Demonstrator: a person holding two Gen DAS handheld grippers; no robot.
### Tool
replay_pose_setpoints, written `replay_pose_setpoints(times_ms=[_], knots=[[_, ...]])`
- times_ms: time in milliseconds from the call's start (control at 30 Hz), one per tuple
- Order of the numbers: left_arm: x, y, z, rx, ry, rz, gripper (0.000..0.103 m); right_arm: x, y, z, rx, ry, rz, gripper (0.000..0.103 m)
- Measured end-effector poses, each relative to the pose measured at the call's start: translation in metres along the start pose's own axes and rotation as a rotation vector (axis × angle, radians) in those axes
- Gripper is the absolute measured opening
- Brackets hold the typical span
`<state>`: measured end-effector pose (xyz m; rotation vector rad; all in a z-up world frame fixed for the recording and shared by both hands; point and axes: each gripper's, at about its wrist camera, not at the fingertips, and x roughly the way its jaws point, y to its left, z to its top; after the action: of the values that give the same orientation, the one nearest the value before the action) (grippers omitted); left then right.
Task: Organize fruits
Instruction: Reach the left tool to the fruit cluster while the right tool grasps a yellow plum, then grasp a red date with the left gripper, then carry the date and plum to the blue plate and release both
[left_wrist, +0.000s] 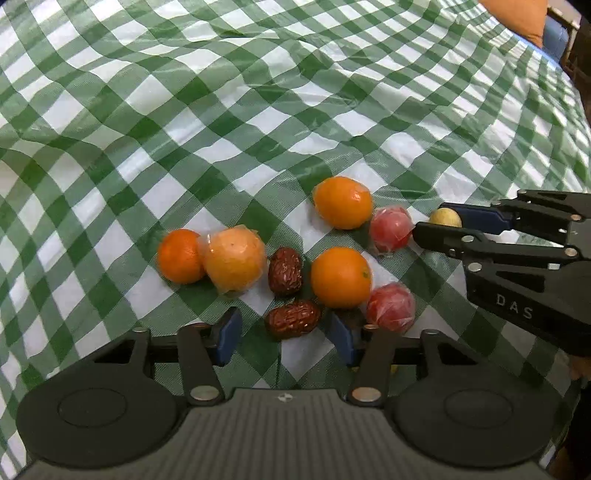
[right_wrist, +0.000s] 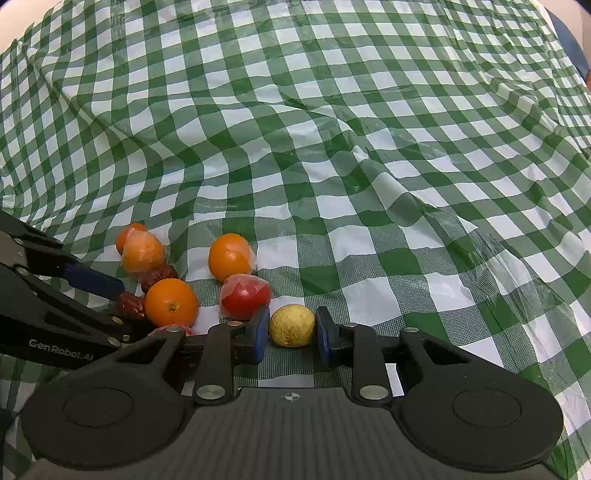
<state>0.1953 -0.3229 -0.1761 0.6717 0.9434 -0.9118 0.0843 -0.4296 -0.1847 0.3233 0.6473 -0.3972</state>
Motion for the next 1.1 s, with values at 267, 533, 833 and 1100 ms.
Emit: replay_pose_setpoints(times_ms=[267, 533, 833, 1100], knots=[[-0.028, -0.005, -0.01, -0.083, -0.062, 0.041, 0.035, -0.007, 0.0, 0.001, -0.01, -0.065, 0.006, 0.028], [-0.136, 0.003, -0.068, -0.325, -0.099, 0.169, 0.035, -0.022, -0.004, 0.002, -0.03, -0.139, -0.095, 0.028], [-0.259, 0.003, -0.176, -0.554, -0.161, 0.276, 0.035, -0.141, 0.053, -0.004, -0.128, -0.172, 0.089, 0.028], [-0.305, 0.002, -0.261, -0.713, -0.151, 0.315, 0.035, -0.231, 0.139, -0.05, -0.256, -0.017, 0.392, 0.028]])
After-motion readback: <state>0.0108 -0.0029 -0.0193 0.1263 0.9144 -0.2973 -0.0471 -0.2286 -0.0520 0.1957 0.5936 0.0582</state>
